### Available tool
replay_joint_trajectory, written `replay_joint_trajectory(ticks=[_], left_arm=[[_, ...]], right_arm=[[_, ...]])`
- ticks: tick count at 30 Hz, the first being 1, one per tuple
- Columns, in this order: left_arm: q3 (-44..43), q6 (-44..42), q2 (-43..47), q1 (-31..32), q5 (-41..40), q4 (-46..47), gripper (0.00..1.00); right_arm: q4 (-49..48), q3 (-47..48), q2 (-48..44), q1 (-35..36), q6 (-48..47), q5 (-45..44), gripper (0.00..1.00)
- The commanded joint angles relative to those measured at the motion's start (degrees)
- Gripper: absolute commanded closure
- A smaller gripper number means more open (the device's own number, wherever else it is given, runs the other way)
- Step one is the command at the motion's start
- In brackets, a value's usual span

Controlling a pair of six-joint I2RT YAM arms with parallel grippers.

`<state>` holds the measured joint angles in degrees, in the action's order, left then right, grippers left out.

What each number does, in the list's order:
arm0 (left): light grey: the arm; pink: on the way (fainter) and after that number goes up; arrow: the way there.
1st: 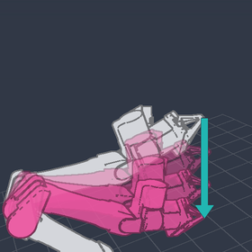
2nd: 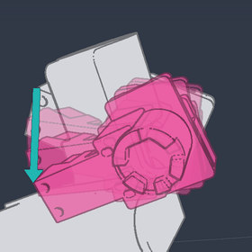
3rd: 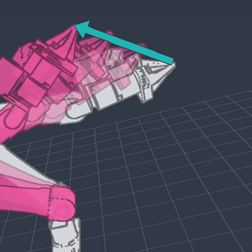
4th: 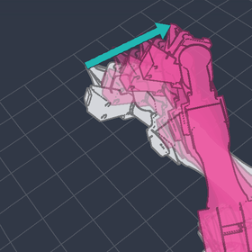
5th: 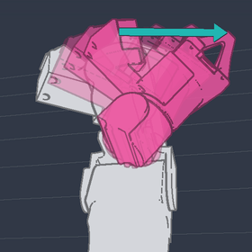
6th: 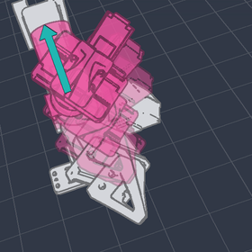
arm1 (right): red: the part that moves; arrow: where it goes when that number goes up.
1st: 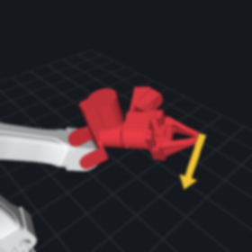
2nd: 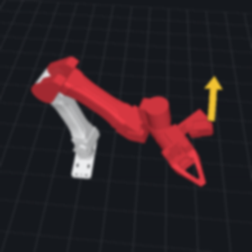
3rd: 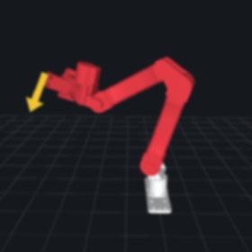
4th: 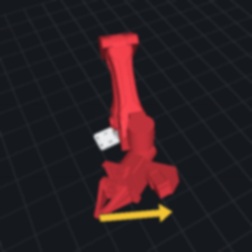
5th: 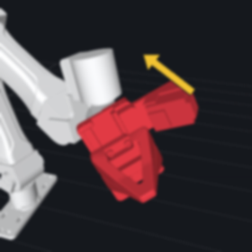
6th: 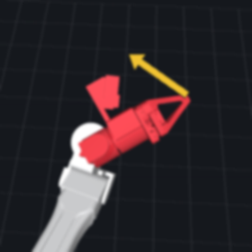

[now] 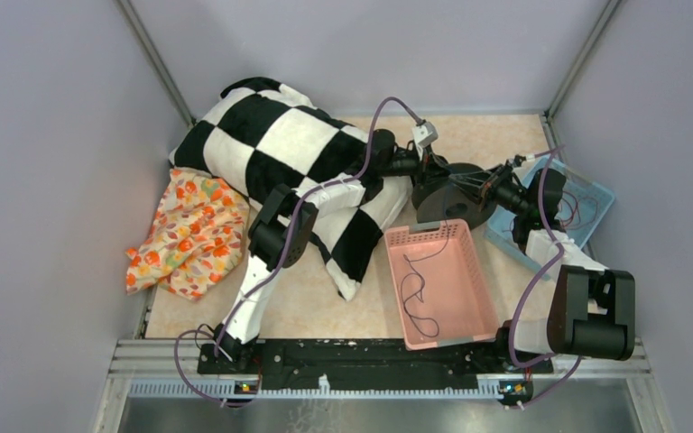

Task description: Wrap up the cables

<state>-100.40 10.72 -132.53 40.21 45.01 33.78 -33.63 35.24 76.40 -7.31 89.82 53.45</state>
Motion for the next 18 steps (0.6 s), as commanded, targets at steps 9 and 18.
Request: replay_joint_trajectory(ticks=[9, 18], left_arm=[[-0.29, -3.05, 4.36, 0.49, -1.24, 0.66, 1.0], [0.42, -11.02, 7.3, 0.49, -3.78, -3.86, 1.0]], right_arm=[[-1.16, 1.03, 0.01, -0.36, -1.14, 0.4, 1.0], [-2.7, 2.16, 1.26, -0.34, 0.0, 0.17, 1.0]])
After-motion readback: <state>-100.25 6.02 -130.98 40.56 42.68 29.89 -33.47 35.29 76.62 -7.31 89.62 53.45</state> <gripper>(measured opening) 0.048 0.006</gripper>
